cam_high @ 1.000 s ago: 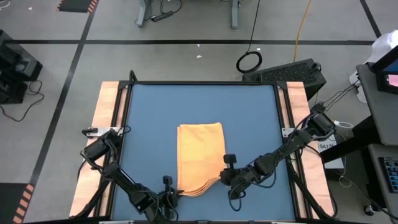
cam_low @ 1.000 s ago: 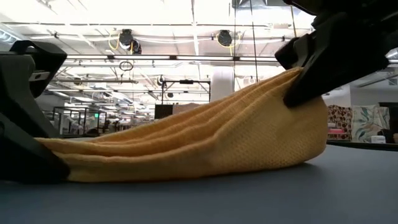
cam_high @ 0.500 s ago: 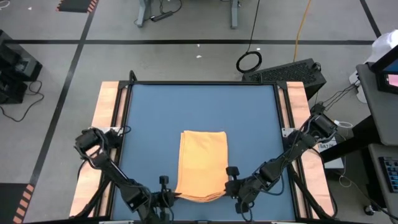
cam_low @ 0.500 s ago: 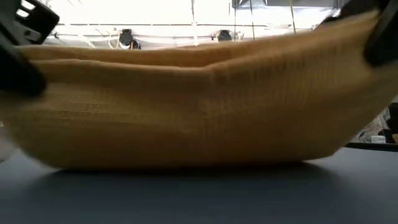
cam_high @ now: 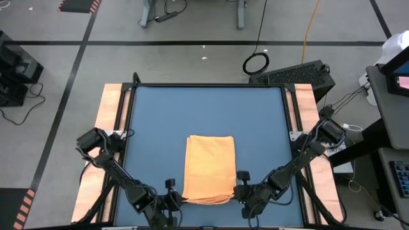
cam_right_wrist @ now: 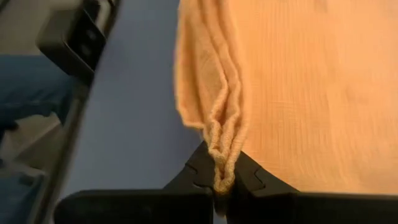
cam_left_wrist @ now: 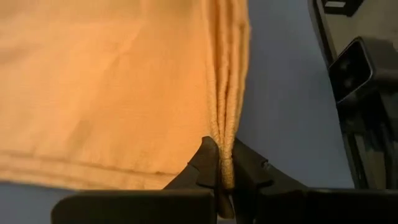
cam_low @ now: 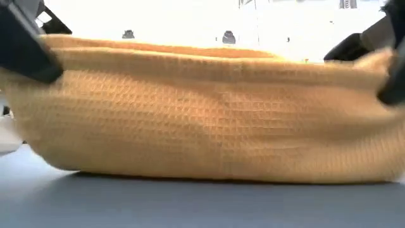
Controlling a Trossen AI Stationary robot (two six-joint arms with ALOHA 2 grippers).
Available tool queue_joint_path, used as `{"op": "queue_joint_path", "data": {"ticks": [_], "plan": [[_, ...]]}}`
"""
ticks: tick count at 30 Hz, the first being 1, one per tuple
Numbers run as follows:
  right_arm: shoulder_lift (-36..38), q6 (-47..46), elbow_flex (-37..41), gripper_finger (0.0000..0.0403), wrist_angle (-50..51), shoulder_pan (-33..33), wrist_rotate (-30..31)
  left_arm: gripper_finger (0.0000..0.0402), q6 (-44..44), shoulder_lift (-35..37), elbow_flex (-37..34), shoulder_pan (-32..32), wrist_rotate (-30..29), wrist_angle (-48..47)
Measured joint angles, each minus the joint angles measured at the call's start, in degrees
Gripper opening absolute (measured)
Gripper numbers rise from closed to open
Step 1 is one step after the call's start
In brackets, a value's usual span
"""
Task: Roll towel
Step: Roll the yellow towel
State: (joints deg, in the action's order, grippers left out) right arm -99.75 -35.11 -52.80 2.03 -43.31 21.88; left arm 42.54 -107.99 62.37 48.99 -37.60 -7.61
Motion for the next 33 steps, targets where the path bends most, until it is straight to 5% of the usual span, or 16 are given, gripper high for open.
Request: {"op": "queue_joint_path", "data": {"ticks": [6, 13, 22, 33], "plan": [[-2.2, -3.0, 0.0, 0.0002, -3.4, -2.4, 0.5, 0.0016, 3.5, -2.3, -0.5, -0.4, 4.5, 3.8], [-2.0, -0.2, 0.0, 0.0002, -9.7, -4.1, -5.9, 0.0021, -4.9, -1.9, -0.4, -0.6, 7.6, 15.0], [-2.0, -1.3, 1.5, 0.0002, -3.9, -2.0, -5.2, 0.0025, 4.6, -1.8, -0.4, -5.0, 8.3, -0.9], [-1.9, -3.1, 3.3, 0.0006, -4.0, -1.2, -3.1, 0.0026, 5.2, -1.8, -0.4, -5.1, 11.3, 0.9]]}}
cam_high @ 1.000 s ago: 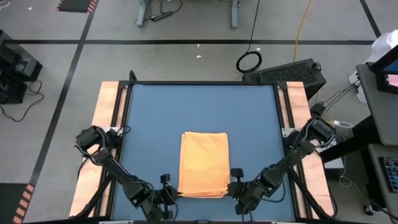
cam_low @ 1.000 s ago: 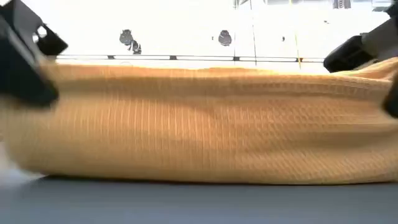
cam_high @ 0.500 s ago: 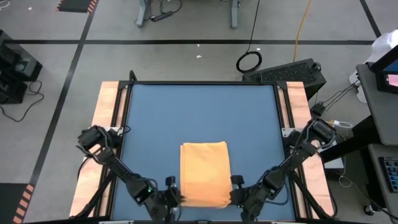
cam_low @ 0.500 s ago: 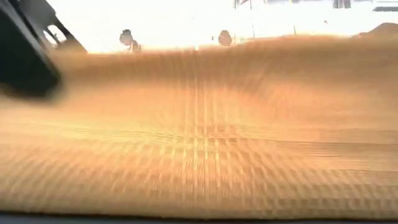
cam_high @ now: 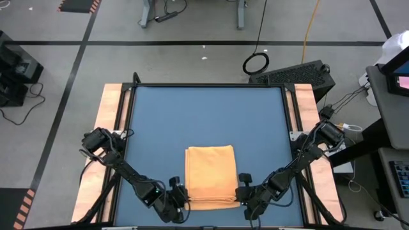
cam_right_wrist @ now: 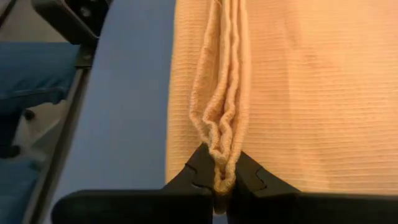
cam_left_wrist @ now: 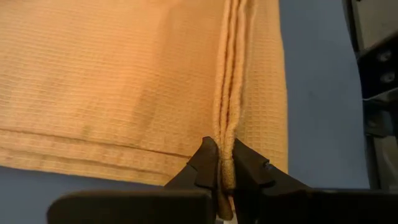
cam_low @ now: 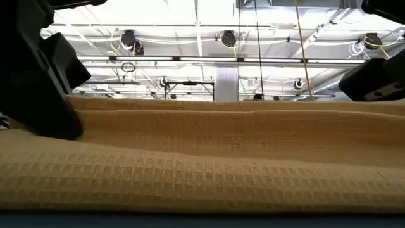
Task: Roll towel
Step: Roll the yellow towel
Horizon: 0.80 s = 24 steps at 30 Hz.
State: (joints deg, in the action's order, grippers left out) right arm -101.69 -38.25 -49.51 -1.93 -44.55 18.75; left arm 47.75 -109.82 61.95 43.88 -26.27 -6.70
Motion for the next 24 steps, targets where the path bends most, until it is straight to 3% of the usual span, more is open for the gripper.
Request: {"op": "queue_joint_path", "data": {"ticks": [9, 19, 24], "plan": [[0.0, 4.9, 0.1, 0.0075, 0.3, 0.0, 3.8, 0.0027, 0.0, 0.0, 0.0, 0.0, -2.1, 0.0], [5.4, 3.3, -2.5, 0.0174, 10.4, -1.5, 5.8, 0.0027, -0.1, 0.0, 0.0, -0.9, -2.4, 0.4], [4.3, 7.5, -2.6, 0.0189, 5.1, -6.6, 15.3, 0.0027, -0.2, 0.0, 0.0, -1.2, -0.8, 1.2]]}}
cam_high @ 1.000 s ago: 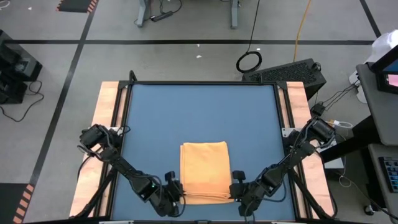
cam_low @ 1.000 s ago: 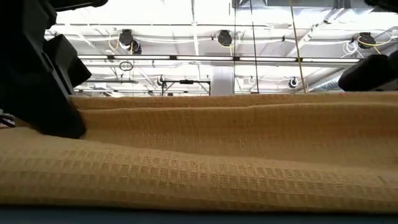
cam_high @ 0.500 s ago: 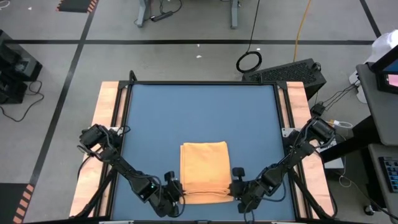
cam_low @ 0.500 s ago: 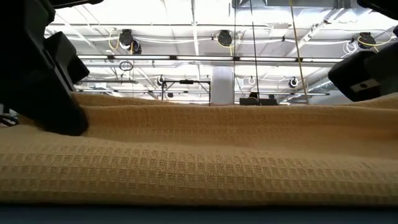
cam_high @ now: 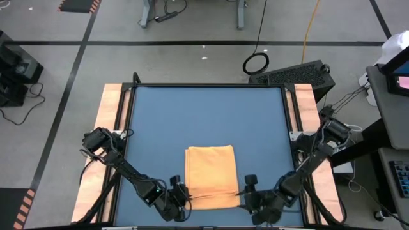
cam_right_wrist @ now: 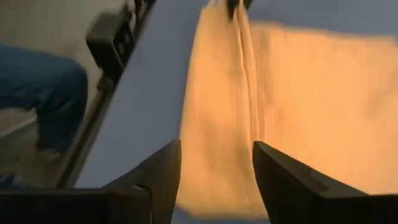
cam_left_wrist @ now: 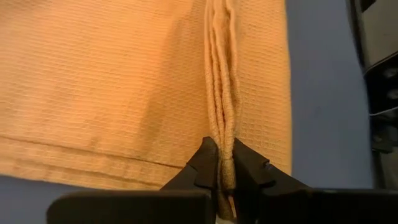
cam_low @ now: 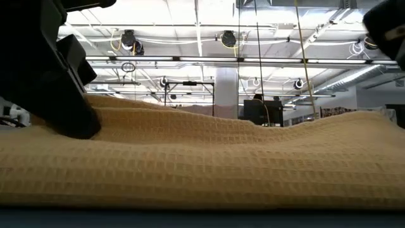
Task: Roll towel
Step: Roll the yellow towel
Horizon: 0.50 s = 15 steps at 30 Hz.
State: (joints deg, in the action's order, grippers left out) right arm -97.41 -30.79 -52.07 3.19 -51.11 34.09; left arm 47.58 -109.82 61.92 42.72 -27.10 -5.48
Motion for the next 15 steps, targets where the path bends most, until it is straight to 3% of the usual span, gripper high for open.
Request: {"op": "queue_joint_path", "data": {"ticks": [4, 15], "plan": [[-4.1, 1.5, 0.0, 0.0201, -5.0, -2.3, 9.5, 0.0027, 0.0, 0.0, 0.0, 0.0, 1.0, 0.7], [-12.1, 2.4, 0.0, 0.0271, -9.2, -2.6, 10.2, 0.0027, 0.0, 0.0, 0.0, 0.0, 2.0, 0.4]]}}
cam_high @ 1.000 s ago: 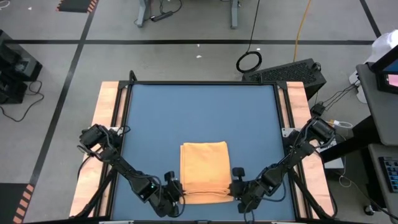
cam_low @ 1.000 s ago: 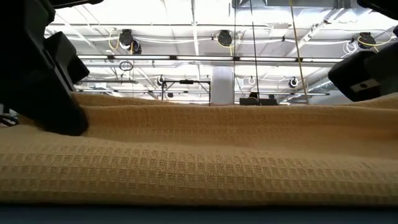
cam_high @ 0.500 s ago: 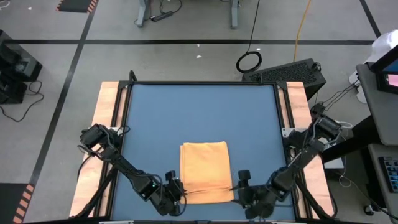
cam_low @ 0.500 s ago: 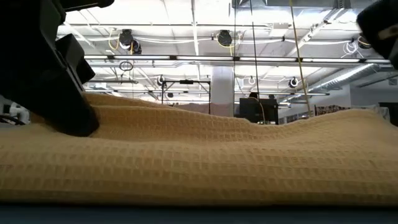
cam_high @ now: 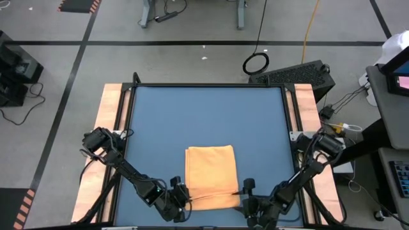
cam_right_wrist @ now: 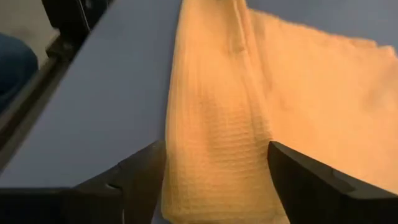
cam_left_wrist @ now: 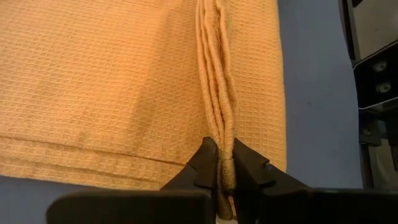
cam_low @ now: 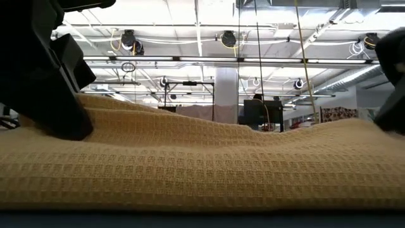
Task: Roll towel
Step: Roll the yellow towel
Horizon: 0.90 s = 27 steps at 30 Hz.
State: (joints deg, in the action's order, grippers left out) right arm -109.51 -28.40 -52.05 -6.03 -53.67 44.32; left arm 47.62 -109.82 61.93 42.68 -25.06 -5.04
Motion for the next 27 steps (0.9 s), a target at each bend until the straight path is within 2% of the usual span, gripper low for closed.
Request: {"op": "queue_joint_path", "data": {"ticks": [4, 8, 11, 17, 21, 24, 27], "plan": [[-1.5, -1.0, 0.0, 0.0276, 0.1, 0.4, -0.6, 0.0040, 0.0, 0.0, 0.0, -0.1, -0.4, 0.0], [-1.6, -1.8, 0.0, 0.0275, 0.3, 0.4, -0.7, 0.0074, 0.0, 0.0, 0.0, -0.6, -0.6, -0.2], [-1.7, -6.0, 0.2, 0.0274, 1.2, 1.1, -2.4, 0.0102, -0.1, 0.0, 0.0, -1.1, -1.0, -0.4], [-1.5, -12.2, 1.4, 0.0259, 0.5, 2.2, -5.9, 0.0167, -0.7, 1.2, 0.0, -1.4, -4.6, -2.6], [-1.5, -14.0, 1.6, 0.0236, 0.6, 2.3, -6.0, 0.0205, -4.3, 4.6, 0.0, 0.5, -10.6, -4.5], [-1.5, -14.3, 1.6, 0.0217, 0.4, 2.3, -6.1, 0.0217, -9.8, 5.3, 0.1, 3.9, -14.7, 0.5], [-1.5, -14.5, 1.6, 0.0198, 0.3, 2.3, -6.3, 0.0223, -15.5, 2.9, 0.2, 6.8, -16.9, 9.1]]}}
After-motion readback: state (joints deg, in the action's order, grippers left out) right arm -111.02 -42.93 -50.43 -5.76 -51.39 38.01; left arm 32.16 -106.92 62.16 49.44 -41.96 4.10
